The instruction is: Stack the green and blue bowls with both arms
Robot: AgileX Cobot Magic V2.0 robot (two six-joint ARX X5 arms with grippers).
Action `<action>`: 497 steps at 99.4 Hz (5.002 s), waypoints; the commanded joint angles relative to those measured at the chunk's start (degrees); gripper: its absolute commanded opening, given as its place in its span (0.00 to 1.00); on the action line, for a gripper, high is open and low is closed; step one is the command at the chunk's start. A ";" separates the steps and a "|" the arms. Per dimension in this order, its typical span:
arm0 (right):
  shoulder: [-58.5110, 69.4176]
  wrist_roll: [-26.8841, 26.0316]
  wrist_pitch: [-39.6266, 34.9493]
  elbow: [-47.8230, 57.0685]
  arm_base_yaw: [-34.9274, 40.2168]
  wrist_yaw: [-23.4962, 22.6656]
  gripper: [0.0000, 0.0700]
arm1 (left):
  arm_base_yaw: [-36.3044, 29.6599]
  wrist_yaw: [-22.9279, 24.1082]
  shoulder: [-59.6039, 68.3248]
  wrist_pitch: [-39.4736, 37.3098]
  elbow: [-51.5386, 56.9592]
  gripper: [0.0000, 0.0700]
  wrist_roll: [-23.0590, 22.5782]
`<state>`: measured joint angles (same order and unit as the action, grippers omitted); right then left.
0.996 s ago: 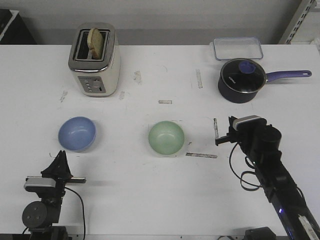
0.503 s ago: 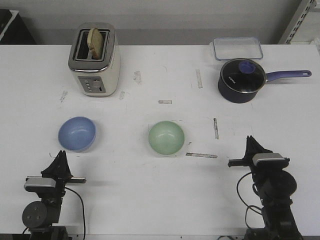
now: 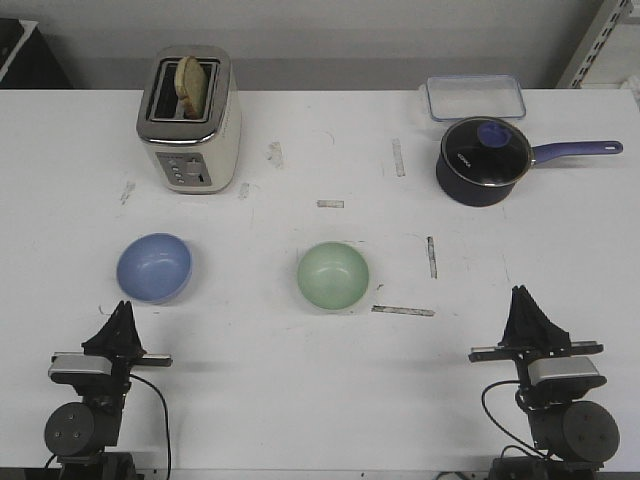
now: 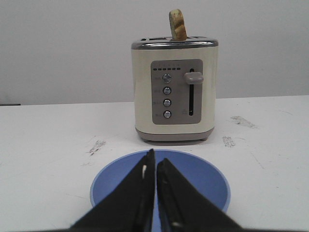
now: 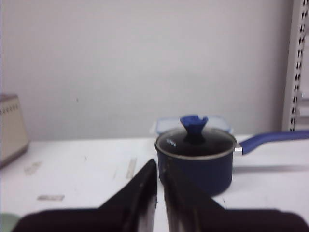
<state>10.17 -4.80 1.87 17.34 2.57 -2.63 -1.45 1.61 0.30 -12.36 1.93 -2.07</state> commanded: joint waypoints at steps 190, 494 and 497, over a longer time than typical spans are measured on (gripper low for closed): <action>-1.95 -0.74 2.01 0.33 0.00 0.09 0.02 | 0.11 3.04 28.79 25.57 38.12 0.00 6.14; -1.95 -0.72 2.01 0.33 0.00 0.07 0.02 | 11.80 -13.94 91.69 66.05 78.27 0.00 14.64; -1.95 -0.72 2.01 0.33 0.00 0.07 0.02 | 11.15 -14.19 91.27 66.64 79.08 0.00 14.97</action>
<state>8.32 -4.84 3.27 17.34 2.57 -2.70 10.83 -11.77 92.23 53.58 78.24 11.77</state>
